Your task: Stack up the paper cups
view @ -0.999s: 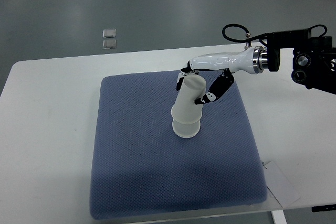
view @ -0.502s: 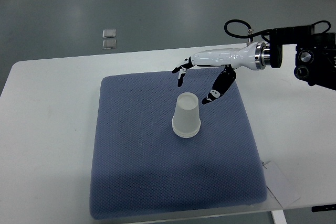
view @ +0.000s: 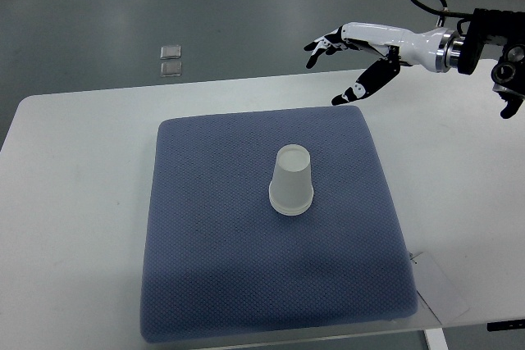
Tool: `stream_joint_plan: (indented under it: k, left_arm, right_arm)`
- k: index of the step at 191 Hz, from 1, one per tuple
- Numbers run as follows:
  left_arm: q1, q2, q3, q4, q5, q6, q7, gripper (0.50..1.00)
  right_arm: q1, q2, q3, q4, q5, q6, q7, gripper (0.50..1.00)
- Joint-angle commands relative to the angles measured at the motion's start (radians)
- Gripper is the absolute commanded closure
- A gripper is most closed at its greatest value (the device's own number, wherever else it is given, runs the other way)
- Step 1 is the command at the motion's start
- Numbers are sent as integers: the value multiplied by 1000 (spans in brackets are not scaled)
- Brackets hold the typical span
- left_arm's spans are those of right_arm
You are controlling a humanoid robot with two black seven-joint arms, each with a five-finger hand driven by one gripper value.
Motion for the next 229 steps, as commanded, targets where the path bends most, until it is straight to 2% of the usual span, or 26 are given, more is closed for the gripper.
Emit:
stream_joint_plan:
  k: [1, 27, 61, 76, 143, 172, 197, 229]
  left_arm:
    - [0, 0, 0, 0, 0, 0, 0, 500]
    - [0, 0, 0, 0, 0, 0, 1, 500]
    - [0, 0, 0, 0, 0, 0, 1, 500]
    - [0, 0, 0, 0, 0, 0, 1, 500]
    - [0, 0, 0, 0, 0, 0, 0, 500]
    - [0, 0, 0, 0, 0, 0, 0, 500]
    - [0, 0, 0, 0, 0, 0, 0, 500]
    - [0, 0, 0, 0, 0, 0, 0, 500]
  right_arm:
    - [-62, 21, 55, -69, 107, -40, -10, 603]
    - [-134, 99, 149, -129, 227, -88, -85, 609]
    - [-240, 208, 319, -172, 282, -242, -165, 611]
    - [-271, 256, 373, -197, 282, -282, -190, 611]
    - [-337, 355, 538, -280, 371, -259, -260, 603]
    - [-367, 385, 600, -286, 388, -229, -260, 599]
    - [-393, 432, 666, -286, 388, -235, -249, 597]
    - [-403, 444, 673, -296, 387, -236, -249, 597]
